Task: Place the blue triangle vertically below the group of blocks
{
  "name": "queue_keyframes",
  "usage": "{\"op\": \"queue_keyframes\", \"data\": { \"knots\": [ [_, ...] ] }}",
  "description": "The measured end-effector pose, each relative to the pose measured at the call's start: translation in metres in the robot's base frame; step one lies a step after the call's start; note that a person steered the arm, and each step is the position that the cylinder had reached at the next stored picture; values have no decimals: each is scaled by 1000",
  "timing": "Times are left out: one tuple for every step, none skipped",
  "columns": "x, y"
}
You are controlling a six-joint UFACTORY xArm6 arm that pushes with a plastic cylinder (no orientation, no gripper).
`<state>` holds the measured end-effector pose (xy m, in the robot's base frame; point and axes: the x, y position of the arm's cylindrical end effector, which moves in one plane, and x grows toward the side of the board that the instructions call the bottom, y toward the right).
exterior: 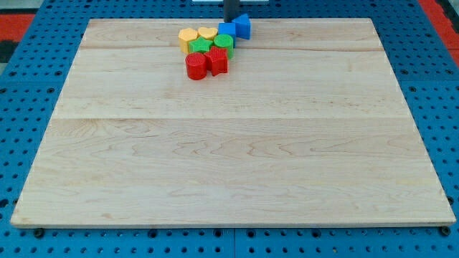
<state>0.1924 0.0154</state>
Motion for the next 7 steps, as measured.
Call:
{"op": "queue_keyframes", "data": {
  "knots": [
    [13, 26],
    [24, 26],
    [22, 28],
    [30, 58],
    [43, 20],
    [59, 2],
    [63, 21]
  ]
}}
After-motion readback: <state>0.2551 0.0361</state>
